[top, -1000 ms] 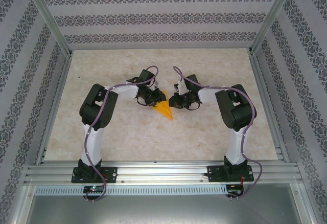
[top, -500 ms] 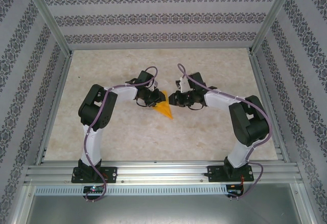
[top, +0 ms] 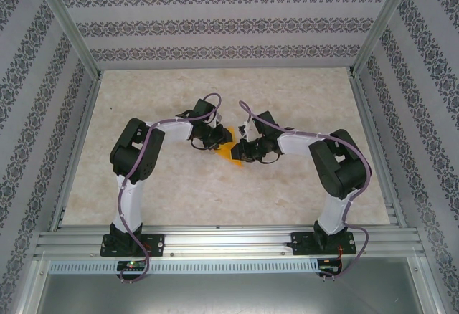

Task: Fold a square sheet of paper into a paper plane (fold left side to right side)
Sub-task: Fourth fold the wing at the center of the table.

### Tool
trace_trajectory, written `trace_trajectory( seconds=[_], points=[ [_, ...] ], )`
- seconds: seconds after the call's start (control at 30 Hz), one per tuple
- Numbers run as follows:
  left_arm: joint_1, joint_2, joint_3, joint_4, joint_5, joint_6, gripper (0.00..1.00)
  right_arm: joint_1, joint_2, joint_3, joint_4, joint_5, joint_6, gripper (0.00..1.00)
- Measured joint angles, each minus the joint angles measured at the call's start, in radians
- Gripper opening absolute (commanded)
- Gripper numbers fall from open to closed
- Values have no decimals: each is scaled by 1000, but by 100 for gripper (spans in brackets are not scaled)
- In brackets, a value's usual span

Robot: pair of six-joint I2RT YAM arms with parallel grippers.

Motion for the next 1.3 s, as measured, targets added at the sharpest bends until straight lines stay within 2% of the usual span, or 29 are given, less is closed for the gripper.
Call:
trace_trajectory(
  seconds=[0.7, 1.3],
  points=[
    [0, 0, 0, 0, 0, 0, 25, 0, 34, 0, -51, 37, -32, 17],
    [-2, 0, 0, -3, 10, 0, 25, 5, -5, -82, -43, 61, -44, 10]
  ],
)
